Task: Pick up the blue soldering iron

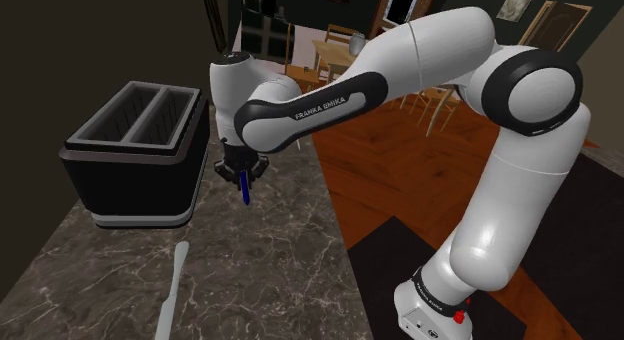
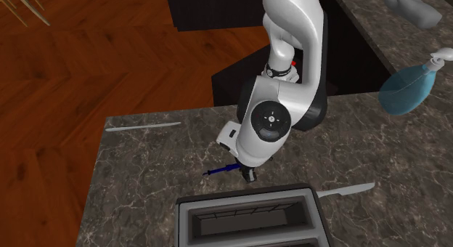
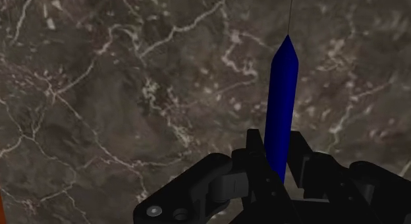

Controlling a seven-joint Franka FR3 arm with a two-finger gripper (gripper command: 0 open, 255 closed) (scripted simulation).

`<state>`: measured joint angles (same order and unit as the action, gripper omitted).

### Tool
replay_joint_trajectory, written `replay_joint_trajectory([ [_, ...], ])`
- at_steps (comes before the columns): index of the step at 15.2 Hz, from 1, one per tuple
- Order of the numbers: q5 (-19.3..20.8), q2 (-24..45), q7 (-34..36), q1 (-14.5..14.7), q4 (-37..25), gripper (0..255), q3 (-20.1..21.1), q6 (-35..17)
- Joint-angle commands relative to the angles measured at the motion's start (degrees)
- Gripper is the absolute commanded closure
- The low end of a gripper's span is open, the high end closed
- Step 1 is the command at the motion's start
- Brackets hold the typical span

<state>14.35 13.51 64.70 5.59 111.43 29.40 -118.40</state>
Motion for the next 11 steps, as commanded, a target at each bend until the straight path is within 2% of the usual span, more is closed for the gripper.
replay_joint_trajectory([
  [1,-0.41,-0.45,-0.41,-0.17,-0.32,255,0.04,1.1],
  [11,-2.68,-3.56,-2.44,-0.55,-4.52,255,0.58,7.79],
])
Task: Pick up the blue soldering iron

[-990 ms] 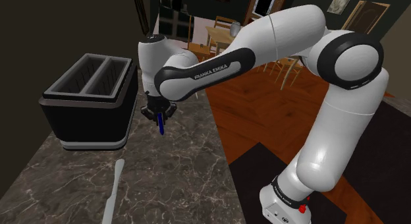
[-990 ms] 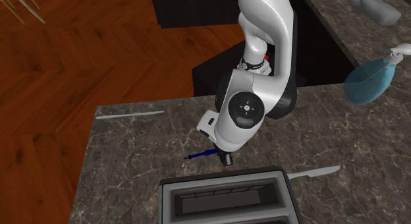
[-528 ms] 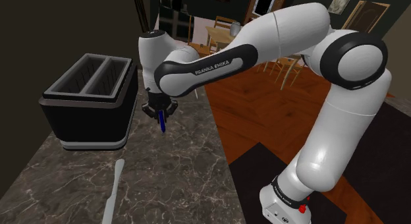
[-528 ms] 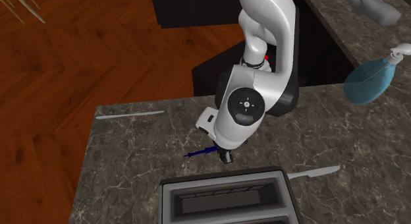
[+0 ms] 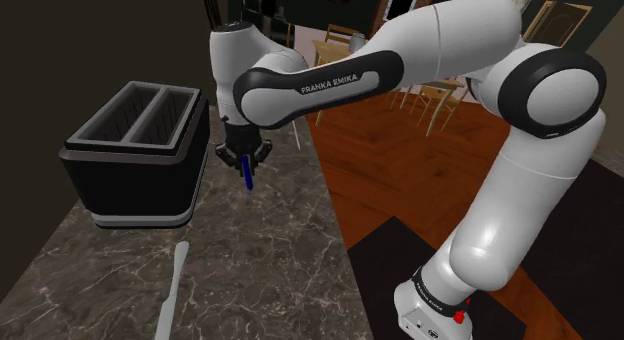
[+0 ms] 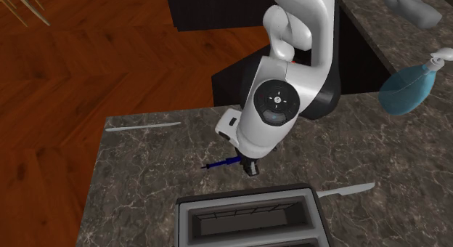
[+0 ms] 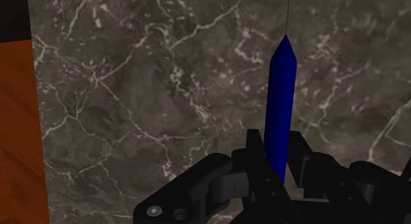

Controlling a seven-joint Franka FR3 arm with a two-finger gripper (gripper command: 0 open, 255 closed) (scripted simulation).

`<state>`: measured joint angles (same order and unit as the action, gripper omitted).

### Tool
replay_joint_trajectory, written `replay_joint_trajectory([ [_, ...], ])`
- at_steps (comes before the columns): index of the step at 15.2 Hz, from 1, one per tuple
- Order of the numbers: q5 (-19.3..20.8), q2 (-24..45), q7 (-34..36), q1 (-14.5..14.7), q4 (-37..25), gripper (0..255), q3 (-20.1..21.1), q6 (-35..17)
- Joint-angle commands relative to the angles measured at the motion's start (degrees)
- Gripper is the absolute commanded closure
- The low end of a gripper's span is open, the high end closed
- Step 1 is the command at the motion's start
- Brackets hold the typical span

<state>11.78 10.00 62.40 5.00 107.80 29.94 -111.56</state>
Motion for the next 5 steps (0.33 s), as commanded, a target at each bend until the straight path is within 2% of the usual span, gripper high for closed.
replay_joint_trajectory([
  [1,-0.29,-0.29,-0.31,0.01,-1.38,255,0.08,1.63],
  [5,-0.64,-0.78,-0.67,-0.03,-2.49,255,0.15,3.13],
])
